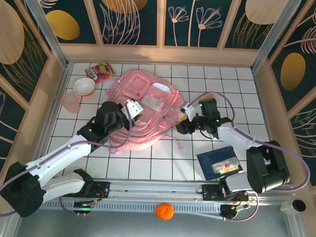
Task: Pack the student bag
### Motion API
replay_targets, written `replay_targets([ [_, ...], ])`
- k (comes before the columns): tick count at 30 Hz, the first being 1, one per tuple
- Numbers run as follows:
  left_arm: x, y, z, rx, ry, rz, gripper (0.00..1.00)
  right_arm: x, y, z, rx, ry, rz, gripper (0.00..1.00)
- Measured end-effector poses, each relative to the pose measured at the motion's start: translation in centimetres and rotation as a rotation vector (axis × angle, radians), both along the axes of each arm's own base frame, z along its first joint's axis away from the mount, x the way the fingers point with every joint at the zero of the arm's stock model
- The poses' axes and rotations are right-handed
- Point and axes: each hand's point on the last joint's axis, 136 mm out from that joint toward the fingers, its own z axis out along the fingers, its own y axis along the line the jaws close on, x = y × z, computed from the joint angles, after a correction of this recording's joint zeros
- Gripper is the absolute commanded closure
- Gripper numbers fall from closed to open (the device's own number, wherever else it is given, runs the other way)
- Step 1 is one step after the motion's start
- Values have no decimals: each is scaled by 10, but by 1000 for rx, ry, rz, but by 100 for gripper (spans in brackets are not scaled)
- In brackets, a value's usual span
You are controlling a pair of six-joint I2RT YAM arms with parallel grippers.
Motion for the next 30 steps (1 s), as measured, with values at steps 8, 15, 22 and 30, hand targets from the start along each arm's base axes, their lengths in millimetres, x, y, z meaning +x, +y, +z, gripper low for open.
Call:
replay_targets([
  [8, -19, 6, -94, 396, 116, -215, 14, 6, 0, 16, 63, -43, -70, 54],
  [15, -5, 8, -98, 531, 40, -258, 13, 3, 10, 21, 79, -63, -46, 54],
  [22, 6, 6, -119, 590, 57, -264, 70, -9, 25, 24, 75, -97, -5, 53],
  [30, 16, 5, -96, 479, 55, -212, 100, -18, 24, 37, 111, -161, -54, 51],
])
